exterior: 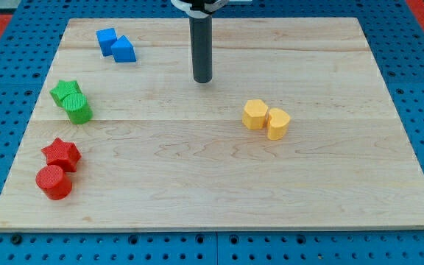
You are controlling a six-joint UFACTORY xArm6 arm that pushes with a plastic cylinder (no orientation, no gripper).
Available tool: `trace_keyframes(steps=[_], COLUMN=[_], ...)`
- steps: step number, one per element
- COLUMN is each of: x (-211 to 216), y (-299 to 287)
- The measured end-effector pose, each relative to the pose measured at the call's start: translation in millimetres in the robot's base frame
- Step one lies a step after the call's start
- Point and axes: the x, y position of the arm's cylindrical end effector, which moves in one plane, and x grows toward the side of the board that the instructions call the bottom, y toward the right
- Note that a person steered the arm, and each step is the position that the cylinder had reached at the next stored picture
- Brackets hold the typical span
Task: Point your arm towards right of green circle
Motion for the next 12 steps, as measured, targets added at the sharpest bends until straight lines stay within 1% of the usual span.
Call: trace_keyframes(steps=[3, 6, 8, 9, 10, 12], x=[17, 20, 36, 55, 92, 97], y=[0, 6, 7, 7, -13, -18])
